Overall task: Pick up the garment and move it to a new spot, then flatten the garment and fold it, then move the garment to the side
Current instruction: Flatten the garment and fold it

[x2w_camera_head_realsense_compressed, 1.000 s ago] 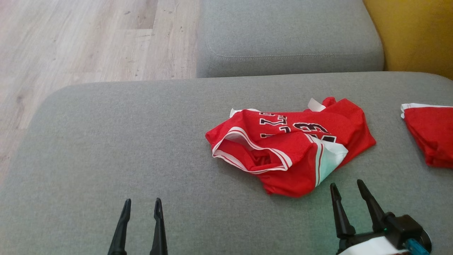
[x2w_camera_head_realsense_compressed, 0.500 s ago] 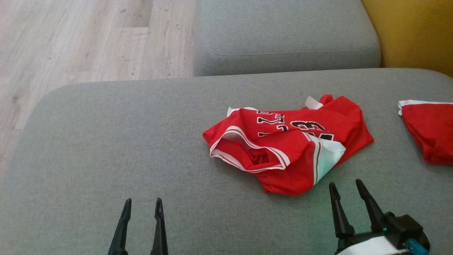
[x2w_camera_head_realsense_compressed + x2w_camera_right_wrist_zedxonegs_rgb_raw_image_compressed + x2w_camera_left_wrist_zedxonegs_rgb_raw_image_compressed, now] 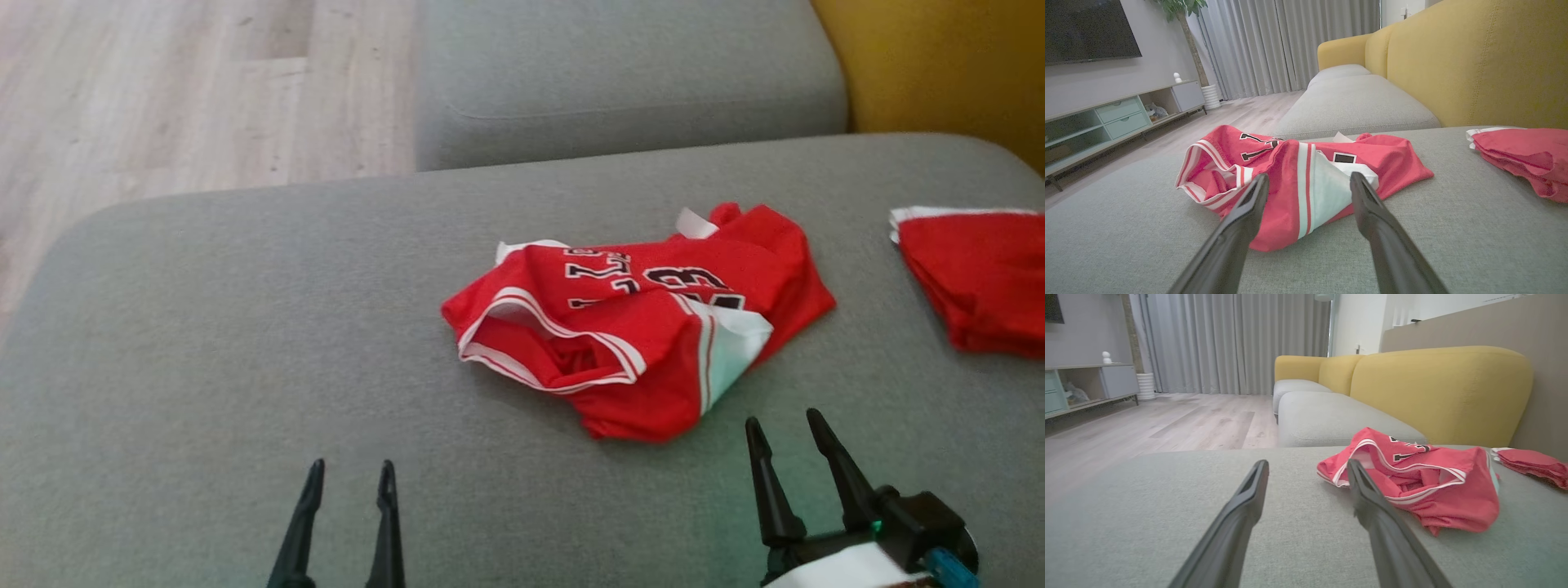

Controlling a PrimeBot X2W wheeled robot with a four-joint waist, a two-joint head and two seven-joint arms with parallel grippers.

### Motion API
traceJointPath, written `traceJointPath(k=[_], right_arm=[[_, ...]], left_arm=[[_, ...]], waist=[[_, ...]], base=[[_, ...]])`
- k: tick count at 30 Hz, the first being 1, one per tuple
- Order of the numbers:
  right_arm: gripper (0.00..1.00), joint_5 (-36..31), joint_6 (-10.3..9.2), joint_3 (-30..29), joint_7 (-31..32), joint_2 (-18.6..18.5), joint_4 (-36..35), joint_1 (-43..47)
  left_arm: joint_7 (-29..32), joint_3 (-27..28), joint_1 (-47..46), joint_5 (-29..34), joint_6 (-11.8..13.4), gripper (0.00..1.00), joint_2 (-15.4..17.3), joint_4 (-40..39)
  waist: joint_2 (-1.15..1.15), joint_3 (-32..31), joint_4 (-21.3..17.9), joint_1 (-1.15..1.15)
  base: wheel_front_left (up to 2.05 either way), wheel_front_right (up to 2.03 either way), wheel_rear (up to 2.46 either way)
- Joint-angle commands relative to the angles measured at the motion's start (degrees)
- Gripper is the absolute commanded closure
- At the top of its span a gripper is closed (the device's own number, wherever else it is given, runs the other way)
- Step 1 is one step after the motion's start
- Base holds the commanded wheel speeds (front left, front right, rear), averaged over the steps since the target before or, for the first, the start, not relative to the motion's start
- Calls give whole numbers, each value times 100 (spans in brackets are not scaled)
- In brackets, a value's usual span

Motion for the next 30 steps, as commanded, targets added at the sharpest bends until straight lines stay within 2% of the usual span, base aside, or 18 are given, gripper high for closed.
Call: traceJointPath(k=[1, 15, 21, 24, 30], right_arm=[[0, 39, -5, 153, -22, -27, -224, -269], [0, 64, -5, 404, -22, -27, -411, -620], [0, 159, -5, 412, -22, -27, -427, -740], [0, 189, -5, 447, -22, -27, -433, -803], [0, 381, -5, 455, -22, -27, -454, -907]], left_arm=[[-53, 120, -325, 57, -27, 0, -55, -149], [-53, -648, -1750, 760, -465, 0, -45, 861], [-53, -986, -2482, 1005, -673, 0, -23, 1413], [-53, -1104, -2759, 1110, -673, 0, 1, 1726], [-53, -1133, -3227, 1242, -501, 0, 113, 2384]], waist=[[0, 65, -106, 0], [0, 816, -1327, 0], [0, 1136, -1633, 0], [0, 1246, -1756, 0], [0, 1433, -1958, 0]], base=[[0, 0, 0], [0, 0, 0], [0, 0, 0], [0, 0, 0], [0, 0, 0]])
